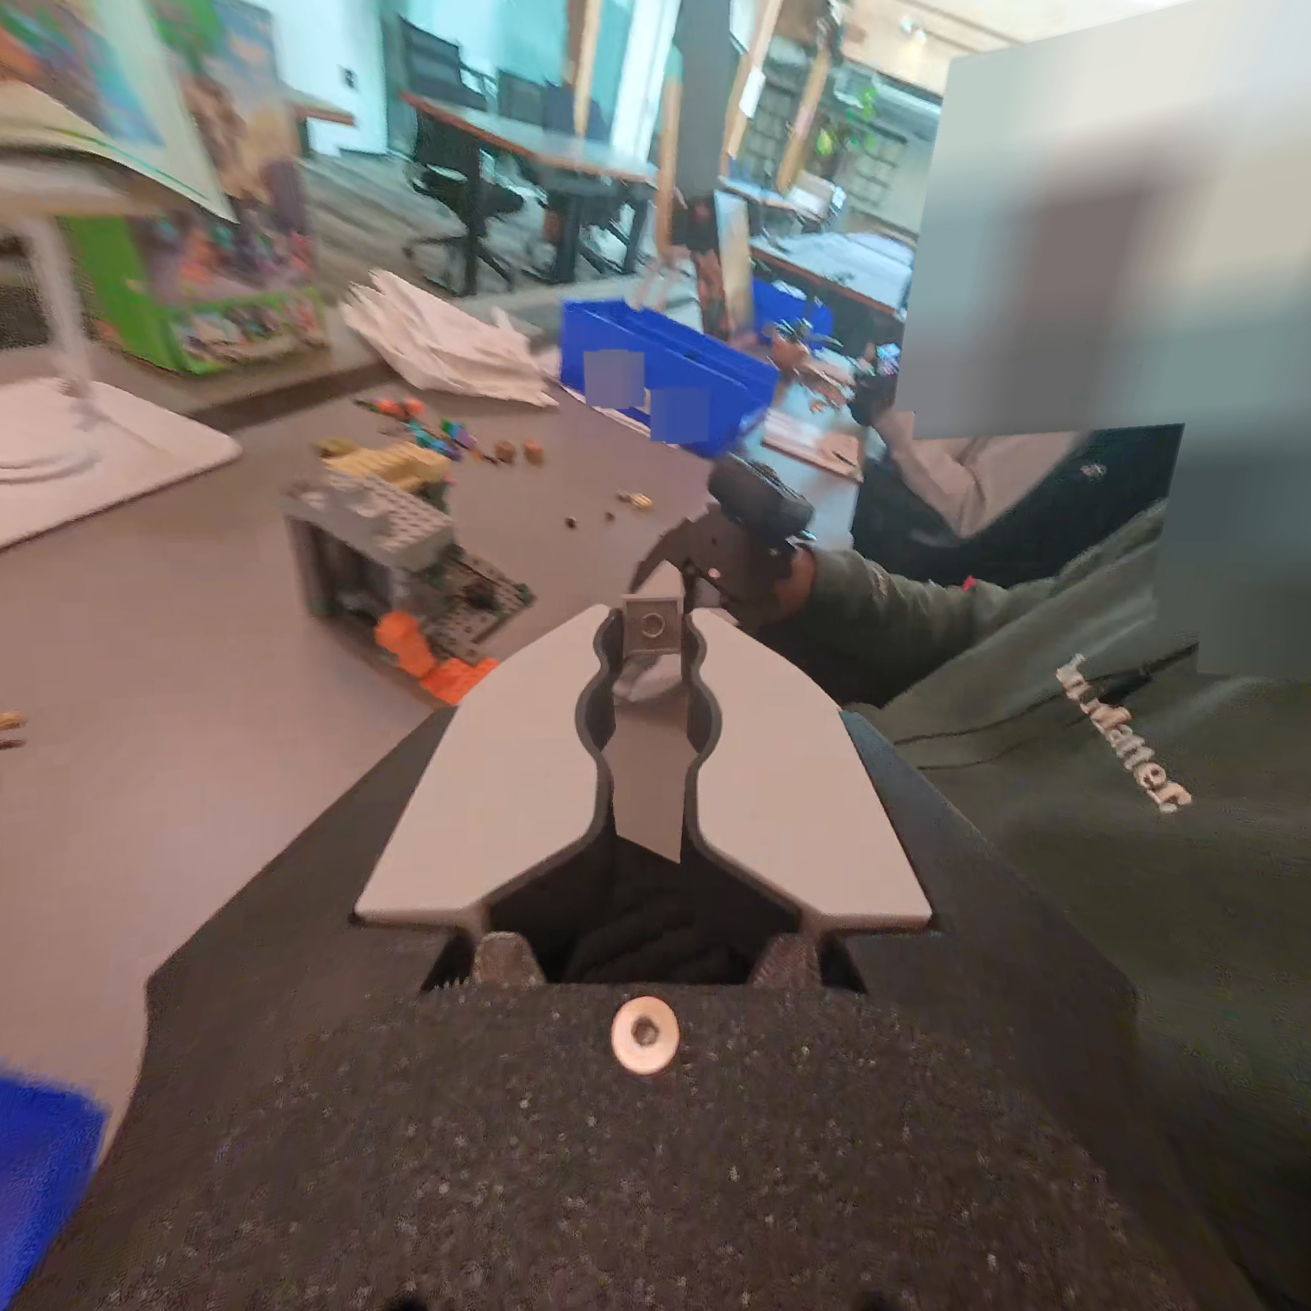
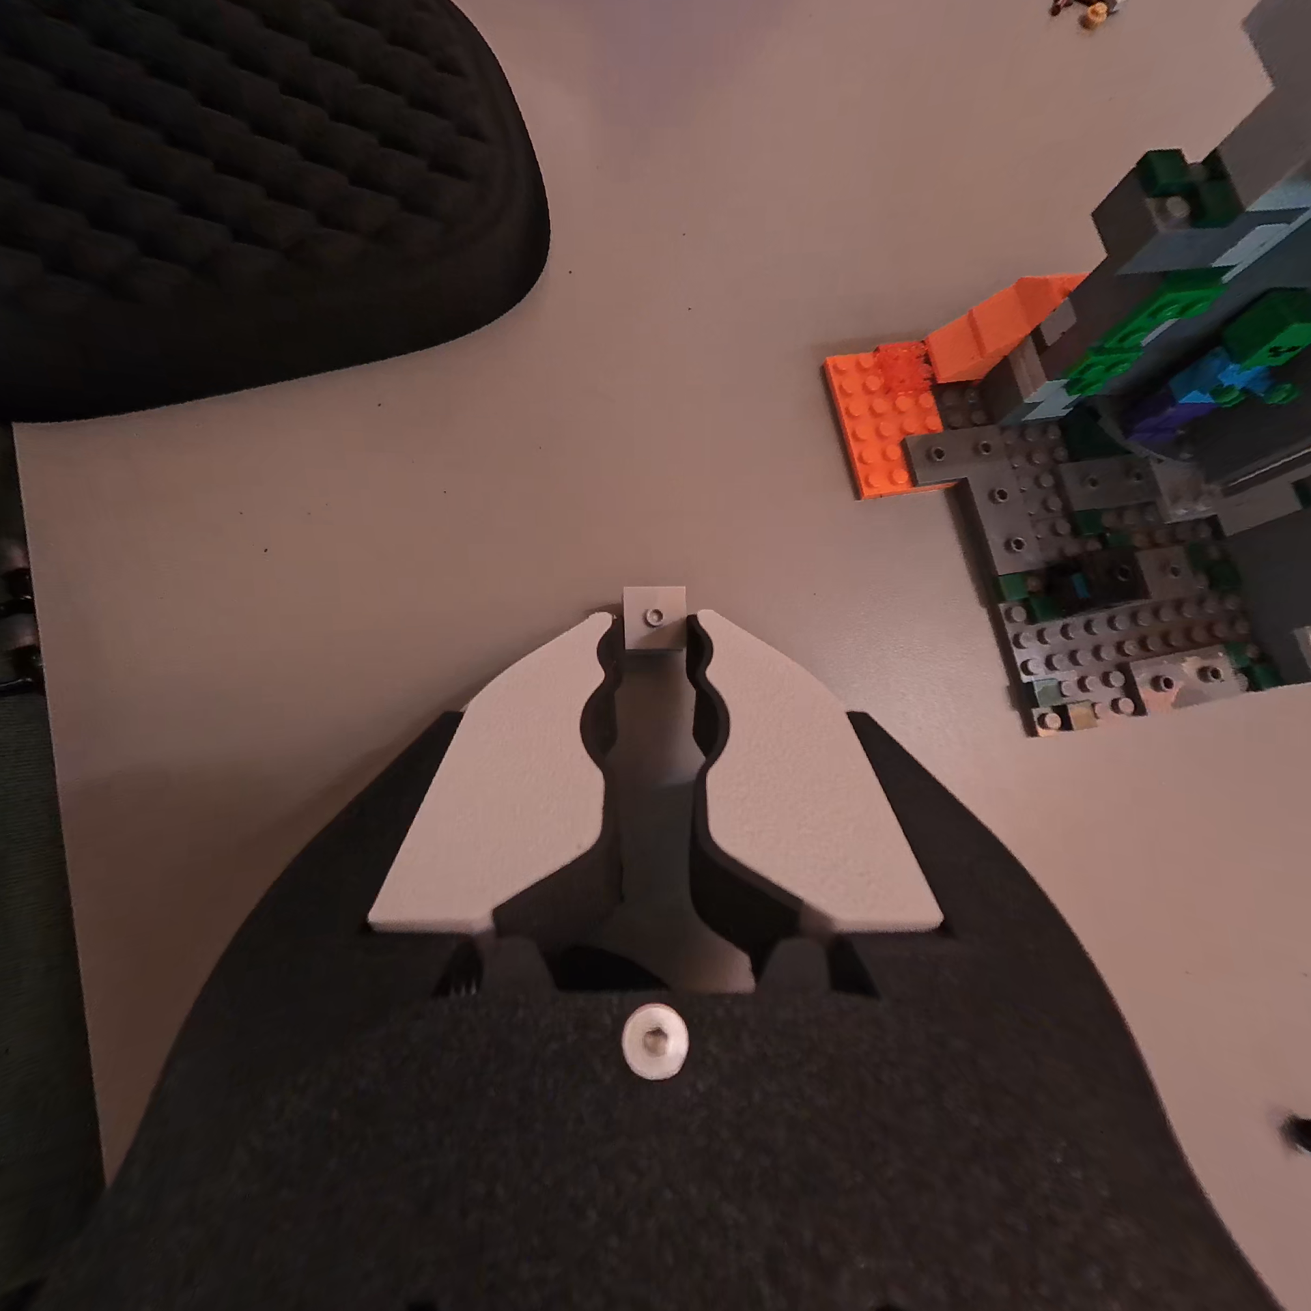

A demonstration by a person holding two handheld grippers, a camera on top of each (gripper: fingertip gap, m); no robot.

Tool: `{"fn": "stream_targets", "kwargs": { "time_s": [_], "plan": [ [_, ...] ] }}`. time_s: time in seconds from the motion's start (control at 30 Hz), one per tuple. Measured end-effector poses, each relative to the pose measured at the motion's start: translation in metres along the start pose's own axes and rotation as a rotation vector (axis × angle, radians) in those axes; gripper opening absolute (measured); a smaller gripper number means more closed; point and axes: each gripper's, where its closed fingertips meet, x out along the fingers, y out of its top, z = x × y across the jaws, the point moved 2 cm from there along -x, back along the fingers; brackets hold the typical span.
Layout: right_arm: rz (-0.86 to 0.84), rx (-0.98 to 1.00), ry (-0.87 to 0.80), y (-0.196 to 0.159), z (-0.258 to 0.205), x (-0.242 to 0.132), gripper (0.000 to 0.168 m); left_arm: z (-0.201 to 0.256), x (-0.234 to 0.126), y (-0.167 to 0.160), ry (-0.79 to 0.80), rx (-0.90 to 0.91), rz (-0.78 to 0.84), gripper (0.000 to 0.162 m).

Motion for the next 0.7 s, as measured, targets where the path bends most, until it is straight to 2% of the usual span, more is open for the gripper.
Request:
{"fn": "stream_targets", "kwargs": {
  "time_s": [0.1,0.2,0.3,0.4,0.57,0.7],
  "plan": [
    [-0.005,-0.001,-0.002,-0.001,0.000,0.000,0.017,-0.040,-0.040,0.012,0.218,-0.051,0.076,0.015],
    [-0.011,-0.001,-0.001,-0.001,0.000,0.001,0.017,-0.087,-0.082,0.007,0.469,-0.125,0.084,0.016],
    [-0.018,-0.005,-0.001,-0.002,0.000,0.002,0.016,-0.131,-0.121,-0.014,0.727,-0.214,0.019,0.015],
    [-0.022,-0.008,-0.002,-0.002,-0.001,0.002,0.017,-0.171,-0.157,-0.043,1.022,-0.229,-0.128,0.015],
    [-0.022,-0.005,-0.002,-0.003,0.000,0.002,0.017,-0.198,-0.175,-0.070,1.166,-0.241,-0.252,0.016],
    [-0.022,-0.003,-0.001,-0.003,0.000,0.002,0.017,-0.207,-0.180,-0.075,1.229,-0.223,-0.277,0.016]
  ]
}}
